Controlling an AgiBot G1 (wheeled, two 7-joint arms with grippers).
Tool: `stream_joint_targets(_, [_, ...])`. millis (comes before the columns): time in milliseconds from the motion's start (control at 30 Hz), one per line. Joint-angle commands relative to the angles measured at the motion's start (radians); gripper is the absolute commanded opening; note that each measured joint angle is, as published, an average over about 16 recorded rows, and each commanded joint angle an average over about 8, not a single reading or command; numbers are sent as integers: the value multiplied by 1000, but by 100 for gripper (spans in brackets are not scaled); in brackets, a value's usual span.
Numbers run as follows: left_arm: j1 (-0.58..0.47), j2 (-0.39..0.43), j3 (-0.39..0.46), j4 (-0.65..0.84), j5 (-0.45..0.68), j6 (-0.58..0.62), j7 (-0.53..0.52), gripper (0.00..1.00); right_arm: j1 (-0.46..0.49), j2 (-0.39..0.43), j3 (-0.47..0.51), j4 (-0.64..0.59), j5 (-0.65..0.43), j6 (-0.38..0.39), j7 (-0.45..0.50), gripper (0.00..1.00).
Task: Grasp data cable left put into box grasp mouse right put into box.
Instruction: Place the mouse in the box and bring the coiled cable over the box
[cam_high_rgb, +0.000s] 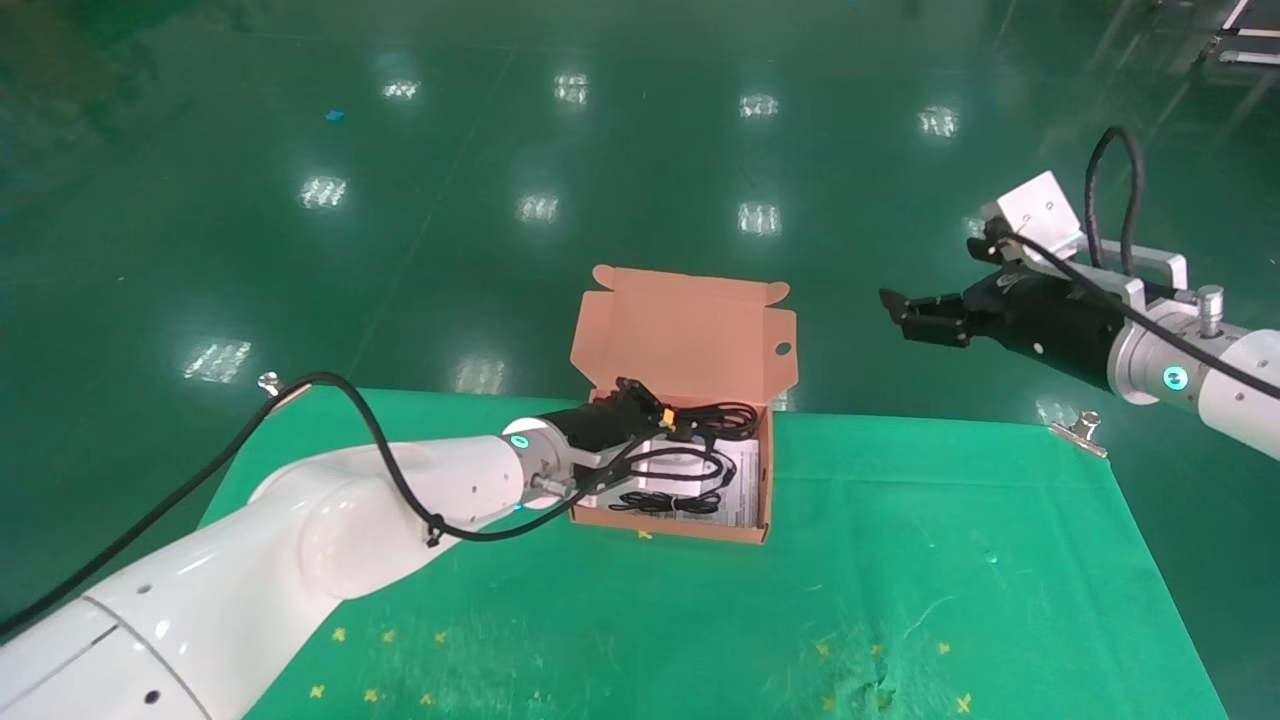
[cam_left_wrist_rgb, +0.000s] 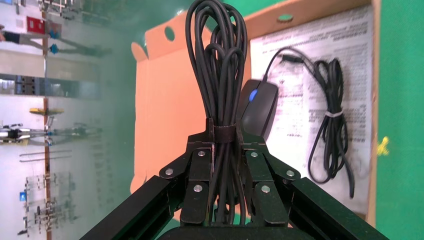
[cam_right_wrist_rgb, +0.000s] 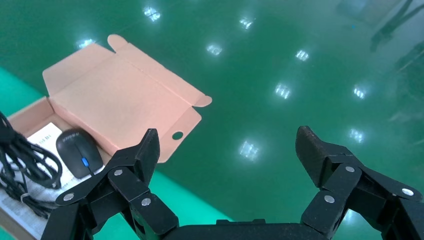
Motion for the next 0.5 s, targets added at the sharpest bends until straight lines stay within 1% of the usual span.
stream_joint_targets(33, [-2, 5, 34, 14, -29, -16, -8, 88, -8, 15, -3, 23, -13, -3, 21, 100])
stream_joint_targets(67, [-3, 6, 38, 17, -34, -19, -9, 100, -9, 18, -3, 27, -15, -3, 23, 100])
stream_joint_targets(500, [-5, -1, 25, 7, -22, -11, -3, 100, -8, 9, -4, 14, -11, -5, 15, 100])
